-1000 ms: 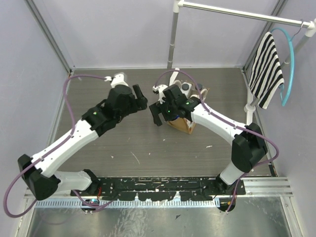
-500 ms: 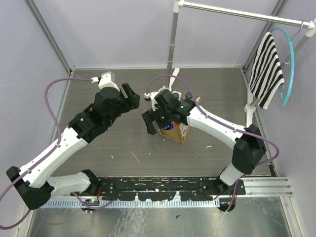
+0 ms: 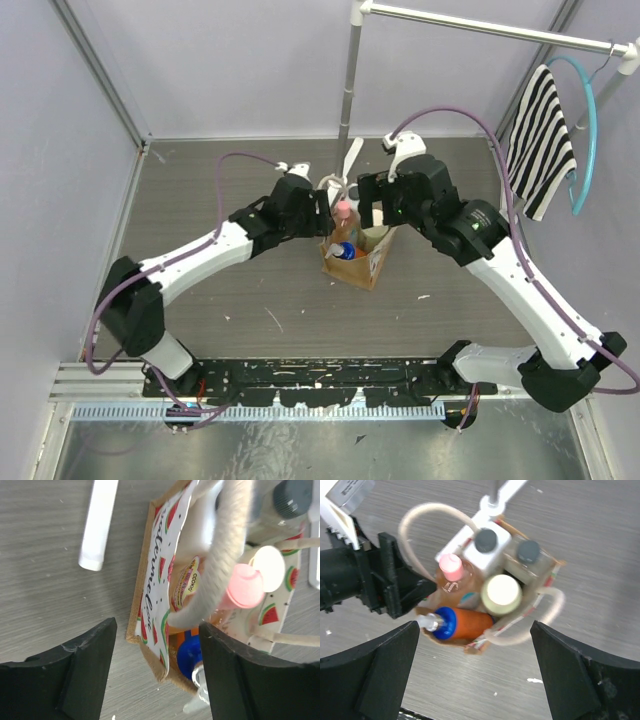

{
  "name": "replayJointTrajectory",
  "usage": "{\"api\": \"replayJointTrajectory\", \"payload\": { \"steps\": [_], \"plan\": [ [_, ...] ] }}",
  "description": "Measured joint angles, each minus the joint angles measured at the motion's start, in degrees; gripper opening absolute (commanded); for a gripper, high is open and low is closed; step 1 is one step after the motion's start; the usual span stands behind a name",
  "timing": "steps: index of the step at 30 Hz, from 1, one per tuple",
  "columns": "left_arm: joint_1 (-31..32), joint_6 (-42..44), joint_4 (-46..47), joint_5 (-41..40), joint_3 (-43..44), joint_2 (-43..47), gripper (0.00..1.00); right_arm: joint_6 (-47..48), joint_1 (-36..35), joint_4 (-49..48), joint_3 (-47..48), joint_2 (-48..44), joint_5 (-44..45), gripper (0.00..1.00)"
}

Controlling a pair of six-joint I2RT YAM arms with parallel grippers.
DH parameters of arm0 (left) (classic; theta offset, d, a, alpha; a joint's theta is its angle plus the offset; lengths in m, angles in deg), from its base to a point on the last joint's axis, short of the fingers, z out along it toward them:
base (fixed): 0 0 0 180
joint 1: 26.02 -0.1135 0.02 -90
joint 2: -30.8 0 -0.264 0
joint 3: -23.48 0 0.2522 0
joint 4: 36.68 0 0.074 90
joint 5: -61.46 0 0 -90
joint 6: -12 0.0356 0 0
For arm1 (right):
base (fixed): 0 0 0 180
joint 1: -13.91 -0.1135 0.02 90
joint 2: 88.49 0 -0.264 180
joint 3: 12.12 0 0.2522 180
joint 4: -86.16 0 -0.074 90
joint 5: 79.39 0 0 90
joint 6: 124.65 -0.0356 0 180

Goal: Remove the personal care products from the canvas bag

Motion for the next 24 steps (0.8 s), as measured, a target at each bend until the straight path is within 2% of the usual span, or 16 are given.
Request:
{"api": "replayJointTrajectory", "payload": {
  "steps": [2,4,9,10,17,24],
  "plan": [
    [0.0,0.7,-0.6,2.4,1.8,-3.7,0.65,-0.3,2.1,2.1,-0.3,-0.8,1.6,1.00],
    [0.0,1.3,-2.1,4.5,4.7,-7.1,0.57,-0.3,4.3,3.4,-1.1,-1.8,2.6,1.00],
    [0.2,1.9,-6.4,9.2,10.5,-13.3,0.02,-0.3,8.3,5.0,-3.0,-4.7,4.2,1.00],
    [0.2,2.2,-7.0,9.6,11.2,-13.8,0.00,-0.3,9.0,5.1,-3.4,-4.9,4.3,1.00],
    [0.2,2.3,-9.1,6.6,10.1,-12.5,0.02,-0.3,12.7,4.8,-9.1,-3.3,3.6,1.00],
    [0.6,1.9,-14.2,1.1,0.3,-1.4,0.06,-0.5,14.2,2.4,-11.9,-0.5,-0.1,1.00]
  ]
}}
